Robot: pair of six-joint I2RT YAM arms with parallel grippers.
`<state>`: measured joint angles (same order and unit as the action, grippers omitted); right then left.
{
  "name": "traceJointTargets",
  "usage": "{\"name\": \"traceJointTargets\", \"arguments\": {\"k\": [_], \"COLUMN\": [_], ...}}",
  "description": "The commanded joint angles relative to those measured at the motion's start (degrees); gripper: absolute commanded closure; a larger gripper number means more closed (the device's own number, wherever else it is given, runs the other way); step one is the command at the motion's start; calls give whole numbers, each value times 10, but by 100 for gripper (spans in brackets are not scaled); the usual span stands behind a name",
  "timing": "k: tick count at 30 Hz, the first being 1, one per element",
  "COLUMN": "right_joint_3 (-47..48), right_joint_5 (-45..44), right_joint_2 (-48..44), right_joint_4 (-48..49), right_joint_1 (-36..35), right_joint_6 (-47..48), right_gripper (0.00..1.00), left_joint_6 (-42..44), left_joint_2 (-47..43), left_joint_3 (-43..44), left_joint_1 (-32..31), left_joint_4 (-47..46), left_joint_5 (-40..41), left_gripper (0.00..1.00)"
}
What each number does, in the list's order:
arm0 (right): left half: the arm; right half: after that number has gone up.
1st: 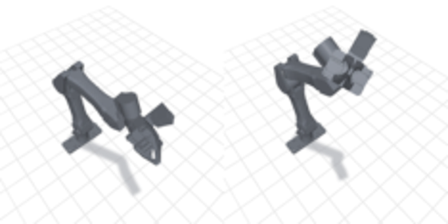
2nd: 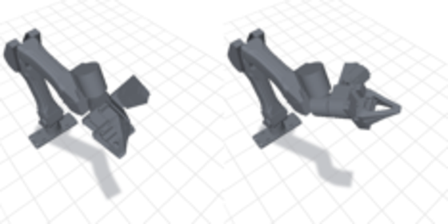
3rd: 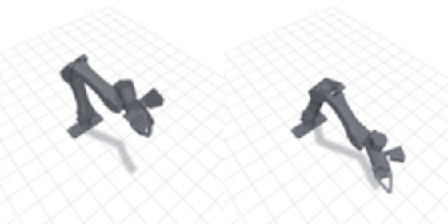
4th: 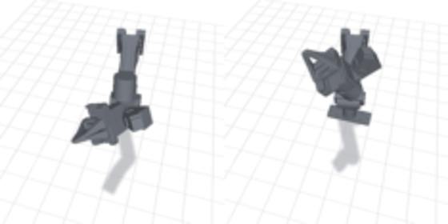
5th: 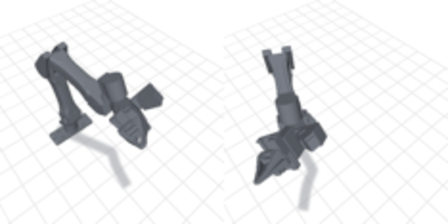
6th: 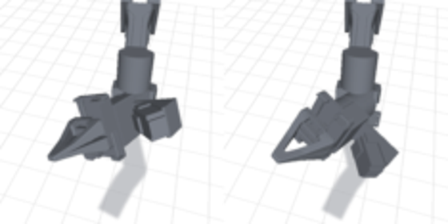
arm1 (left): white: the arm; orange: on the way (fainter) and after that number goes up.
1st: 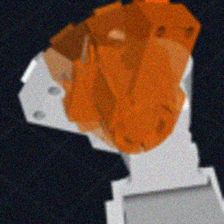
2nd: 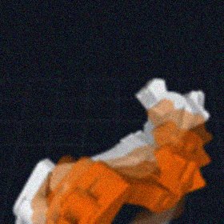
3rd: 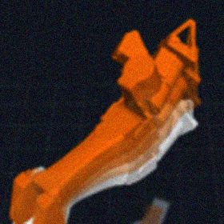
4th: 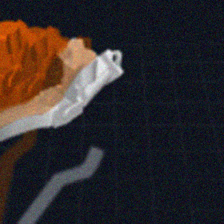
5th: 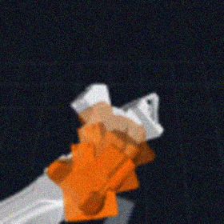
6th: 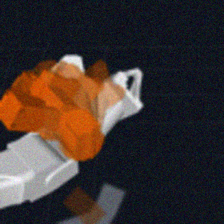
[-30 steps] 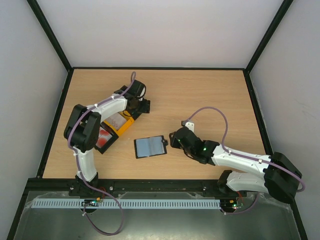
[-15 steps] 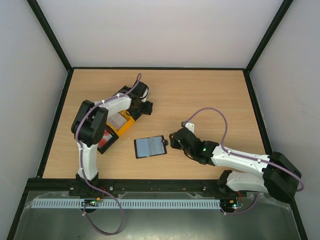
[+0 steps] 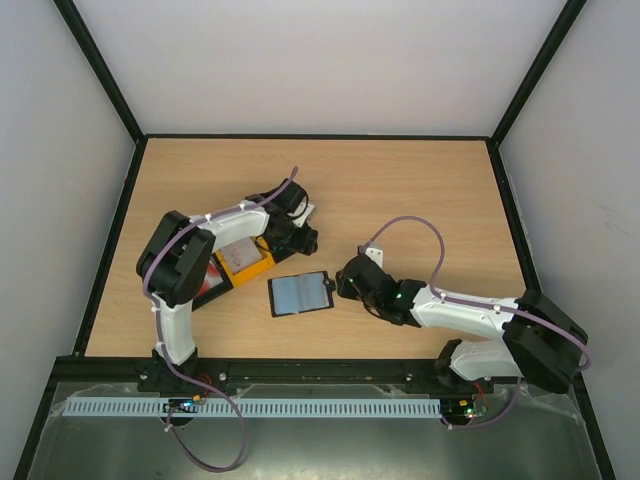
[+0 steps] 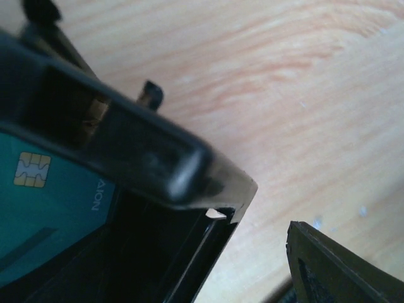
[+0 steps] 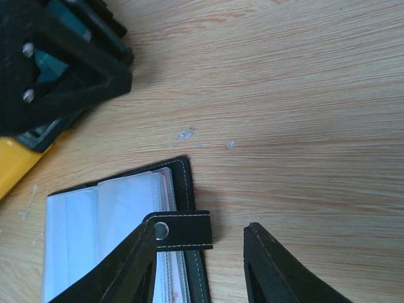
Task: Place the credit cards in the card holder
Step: Adjust the storage box at the center of the board.
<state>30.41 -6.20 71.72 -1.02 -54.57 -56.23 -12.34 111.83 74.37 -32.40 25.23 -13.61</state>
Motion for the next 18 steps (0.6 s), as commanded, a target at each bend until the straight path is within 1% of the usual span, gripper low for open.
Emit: {"name": "traceJointTargets", "arguments": {"k": [1,5,7,10,12,17,18], "right_joint_3": [18,17,12,5,4,25,32], "right_joint_5": [6,11,14,32,44,66,68], "right_joint_2": [9,6,3,3,9,41,49], "right_joint_4": [23,27,30,41,49,55,53], "right_joint_1": [12,19,22,25,25,25,25], "right_joint_6": [-5,-1,0,6,10,30,32], "right_gripper": [62,63,63,66,66,67,68], "left_joint_6": [7,1,21,69,94,148,159], "left_joint_2": [-49,-54,-53,-42,-33,-7,-2], "left_joint_3": [-10,44,66,95,100,109,113], "left_joint_1": [-6,-5,-6,0,9,34,35], "left_joint_4": [31,49,57,85,97,121,127], "left_joint_5": [-12,23,48,103,116,86,85], "left_gripper": [26,26,29,40,49,55,58]}}
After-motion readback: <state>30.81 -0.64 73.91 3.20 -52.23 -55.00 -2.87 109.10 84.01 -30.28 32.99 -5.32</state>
